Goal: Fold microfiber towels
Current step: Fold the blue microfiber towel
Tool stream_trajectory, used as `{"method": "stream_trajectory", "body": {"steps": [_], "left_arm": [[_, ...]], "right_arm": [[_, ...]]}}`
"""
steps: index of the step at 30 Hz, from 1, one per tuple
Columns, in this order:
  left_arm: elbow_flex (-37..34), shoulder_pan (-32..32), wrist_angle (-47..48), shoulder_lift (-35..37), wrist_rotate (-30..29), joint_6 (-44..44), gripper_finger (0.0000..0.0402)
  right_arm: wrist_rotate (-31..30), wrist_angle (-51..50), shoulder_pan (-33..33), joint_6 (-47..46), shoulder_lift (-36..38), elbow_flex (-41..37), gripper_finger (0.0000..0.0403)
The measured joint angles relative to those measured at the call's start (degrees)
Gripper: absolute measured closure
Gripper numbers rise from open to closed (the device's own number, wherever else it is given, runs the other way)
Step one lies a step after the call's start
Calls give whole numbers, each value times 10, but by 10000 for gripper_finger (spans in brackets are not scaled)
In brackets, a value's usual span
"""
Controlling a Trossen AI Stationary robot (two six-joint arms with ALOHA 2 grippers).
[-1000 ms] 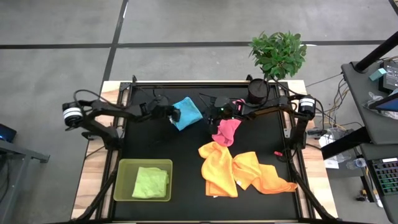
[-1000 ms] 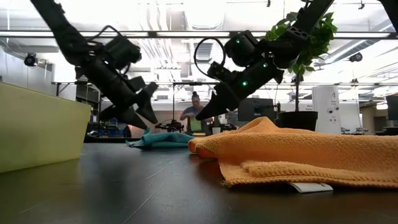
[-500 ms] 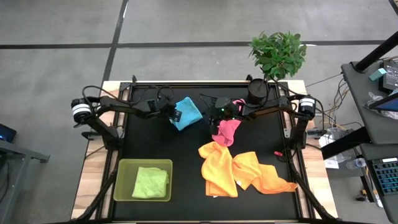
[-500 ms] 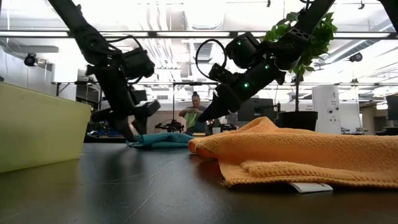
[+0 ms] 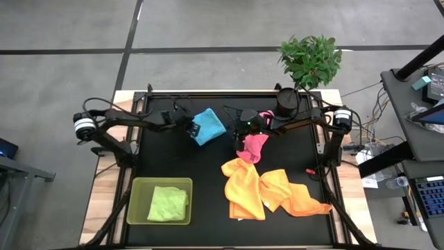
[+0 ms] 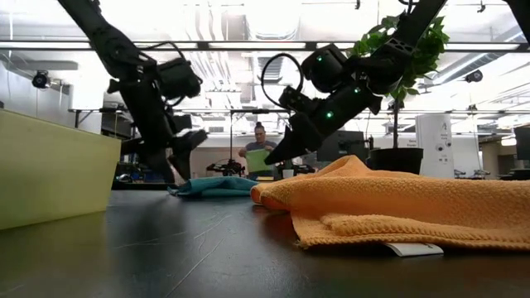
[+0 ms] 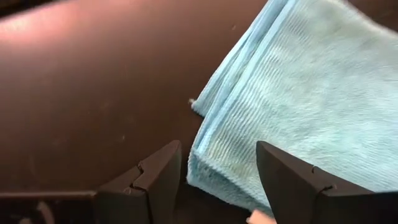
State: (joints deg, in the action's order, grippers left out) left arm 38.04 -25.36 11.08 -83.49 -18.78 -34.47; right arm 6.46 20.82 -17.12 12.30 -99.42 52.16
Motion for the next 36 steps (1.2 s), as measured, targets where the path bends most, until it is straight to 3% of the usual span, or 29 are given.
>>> {"method": "stream_trajectory", "body": {"steps": [7,13,22,30,36], "left_arm": [[-1,21,-2,81,5,72,208],[-2,80,-26,132,65,202,208],[2,147,-107,111,67,269,208],[-5,153,-106,111,71,274,208],[-9,156,-107,108,84,273,208]], "right_arm": [[22,16,0,11,0,17,234],[30,8,0,38,0,41,234],[45,-4,10,57,-66,103,235],[40,-174,4,145,-77,162,235],[40,-192,-8,170,-77,159,235]]}}
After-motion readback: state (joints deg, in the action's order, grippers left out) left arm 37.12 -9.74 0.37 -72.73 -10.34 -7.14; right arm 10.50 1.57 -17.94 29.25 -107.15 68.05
